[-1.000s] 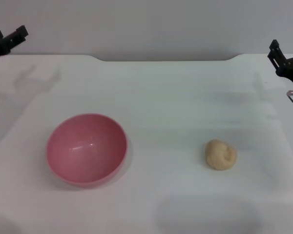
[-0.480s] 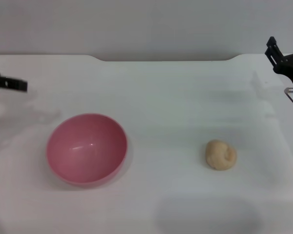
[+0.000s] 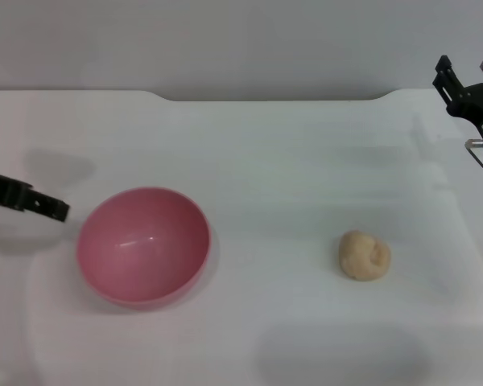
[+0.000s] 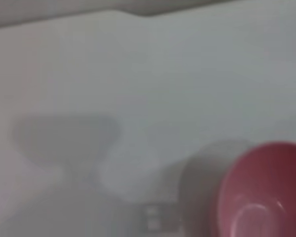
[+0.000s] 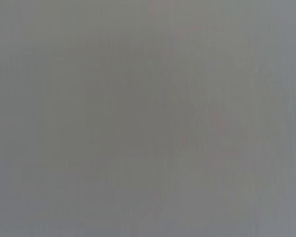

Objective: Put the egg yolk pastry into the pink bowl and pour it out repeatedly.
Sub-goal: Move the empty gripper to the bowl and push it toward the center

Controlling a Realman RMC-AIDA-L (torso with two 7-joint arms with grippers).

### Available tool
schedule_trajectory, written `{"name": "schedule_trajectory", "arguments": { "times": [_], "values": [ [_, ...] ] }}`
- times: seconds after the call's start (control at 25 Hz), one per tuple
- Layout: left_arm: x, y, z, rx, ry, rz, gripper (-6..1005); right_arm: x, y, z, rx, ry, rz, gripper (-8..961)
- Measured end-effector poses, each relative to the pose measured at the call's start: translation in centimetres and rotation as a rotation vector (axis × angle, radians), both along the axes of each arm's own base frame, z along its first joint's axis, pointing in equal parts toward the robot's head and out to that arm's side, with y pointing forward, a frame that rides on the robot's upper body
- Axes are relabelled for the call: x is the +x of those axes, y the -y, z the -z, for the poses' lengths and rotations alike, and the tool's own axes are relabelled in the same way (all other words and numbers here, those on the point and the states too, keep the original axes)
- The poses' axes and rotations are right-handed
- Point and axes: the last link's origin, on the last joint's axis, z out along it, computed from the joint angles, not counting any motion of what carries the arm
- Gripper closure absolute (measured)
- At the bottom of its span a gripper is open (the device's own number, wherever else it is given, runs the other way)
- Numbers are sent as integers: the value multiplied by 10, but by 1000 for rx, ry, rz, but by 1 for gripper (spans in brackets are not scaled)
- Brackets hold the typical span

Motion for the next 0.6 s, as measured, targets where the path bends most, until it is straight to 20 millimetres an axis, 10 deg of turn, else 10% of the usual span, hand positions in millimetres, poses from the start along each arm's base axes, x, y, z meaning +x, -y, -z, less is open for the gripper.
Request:
{"name": "schedule_trajectory", "arguments": {
  "times": [0.6],
  "values": [
    [0, -11, 48, -157, 25, -41, 198, 2, 1, 0, -1, 0, 5, 258]
  ]
}}
